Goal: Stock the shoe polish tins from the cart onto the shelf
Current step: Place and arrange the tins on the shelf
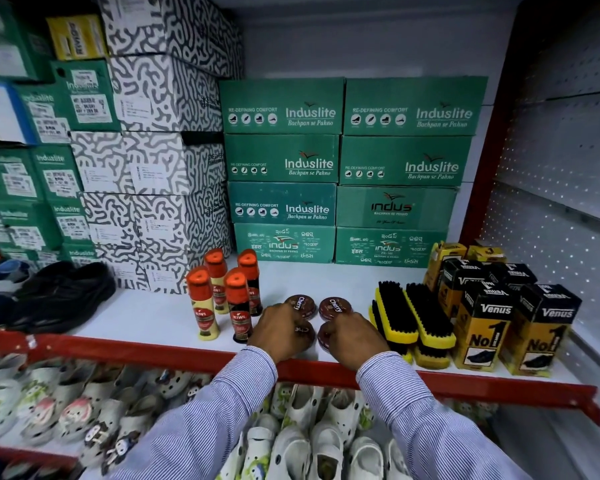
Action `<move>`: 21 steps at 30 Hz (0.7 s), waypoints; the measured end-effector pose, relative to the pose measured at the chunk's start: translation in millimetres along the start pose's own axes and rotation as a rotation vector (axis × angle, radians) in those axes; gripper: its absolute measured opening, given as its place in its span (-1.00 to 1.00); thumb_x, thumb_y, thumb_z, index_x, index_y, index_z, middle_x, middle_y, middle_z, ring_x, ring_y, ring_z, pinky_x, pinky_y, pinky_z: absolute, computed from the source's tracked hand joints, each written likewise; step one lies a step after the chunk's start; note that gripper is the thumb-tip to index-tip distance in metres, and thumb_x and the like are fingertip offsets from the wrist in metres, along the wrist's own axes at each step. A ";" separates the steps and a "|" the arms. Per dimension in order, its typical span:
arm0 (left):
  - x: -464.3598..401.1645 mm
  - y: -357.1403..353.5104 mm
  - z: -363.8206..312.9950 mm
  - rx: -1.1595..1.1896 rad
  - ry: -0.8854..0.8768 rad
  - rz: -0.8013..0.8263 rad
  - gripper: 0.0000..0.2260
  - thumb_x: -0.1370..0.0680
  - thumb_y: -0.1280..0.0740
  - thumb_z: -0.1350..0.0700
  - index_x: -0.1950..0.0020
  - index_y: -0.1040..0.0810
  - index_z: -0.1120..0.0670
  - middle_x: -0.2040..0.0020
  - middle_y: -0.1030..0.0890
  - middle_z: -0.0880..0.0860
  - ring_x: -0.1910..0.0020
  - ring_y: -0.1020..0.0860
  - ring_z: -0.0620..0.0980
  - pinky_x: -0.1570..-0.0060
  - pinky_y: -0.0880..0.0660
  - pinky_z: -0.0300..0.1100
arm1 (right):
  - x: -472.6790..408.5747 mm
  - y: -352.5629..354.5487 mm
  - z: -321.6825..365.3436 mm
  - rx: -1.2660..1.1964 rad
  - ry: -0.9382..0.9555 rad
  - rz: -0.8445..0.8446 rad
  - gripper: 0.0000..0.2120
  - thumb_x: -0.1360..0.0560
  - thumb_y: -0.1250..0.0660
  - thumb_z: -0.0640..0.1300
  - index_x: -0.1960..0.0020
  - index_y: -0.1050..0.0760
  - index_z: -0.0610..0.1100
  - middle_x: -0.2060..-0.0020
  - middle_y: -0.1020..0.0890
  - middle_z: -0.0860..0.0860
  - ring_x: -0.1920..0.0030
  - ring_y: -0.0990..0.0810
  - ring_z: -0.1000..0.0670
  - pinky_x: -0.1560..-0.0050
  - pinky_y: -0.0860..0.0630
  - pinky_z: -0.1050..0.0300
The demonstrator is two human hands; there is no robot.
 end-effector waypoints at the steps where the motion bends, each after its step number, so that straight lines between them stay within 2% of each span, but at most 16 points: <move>1: 0.1 -0.1 -0.2 -0.003 0.004 0.001 -0.79 -0.38 -0.47 -0.05 0.02 -0.76 -0.08 0.02 -0.77 0.07 0.01 -0.70 0.05 -0.08 -0.62 -0.10 | 1.3 0.3 0.1 -0.001 0.001 -0.001 -0.74 -0.46 -0.23 -0.16 0.05 -0.70 -0.07 -0.02 -0.65 -0.19 -0.05 -0.61 -0.24 0.11 -0.39 0.14; 9: -0.1 -0.4 -0.2 -0.007 0.046 0.008 -0.75 -0.34 -0.44 -0.11 0.03 -0.75 -0.11 0.02 -0.77 0.07 -0.01 -0.70 0.05 -0.09 -0.62 -0.10 | 3.6 2.3 2.5 -0.009 -0.016 0.019 -0.75 -0.47 -0.24 -0.12 0.03 -0.70 -0.01 0.01 -0.68 -0.18 -0.04 -0.62 -0.23 0.11 -0.40 0.15; 21: 0.4 -0.4 0.2 -0.021 0.032 0.013 -0.81 -0.39 -0.48 -0.05 0.03 -0.76 -0.09 0.02 -0.77 0.05 0.00 -0.70 0.03 -0.08 -0.61 -0.16 | 7.1 7.3 5.2 -0.018 -0.031 0.031 -0.73 -0.51 -0.22 -0.10 -0.01 -0.70 -0.05 -0.06 -0.67 -0.19 -0.07 -0.61 -0.24 0.03 -0.48 0.10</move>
Point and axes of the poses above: each hand's wrist, its own x-axis away from the middle knuckle, its own y-axis out of the back of the hand, z = x × y, the point moved 3 cm from there along -x, towards the middle knuckle
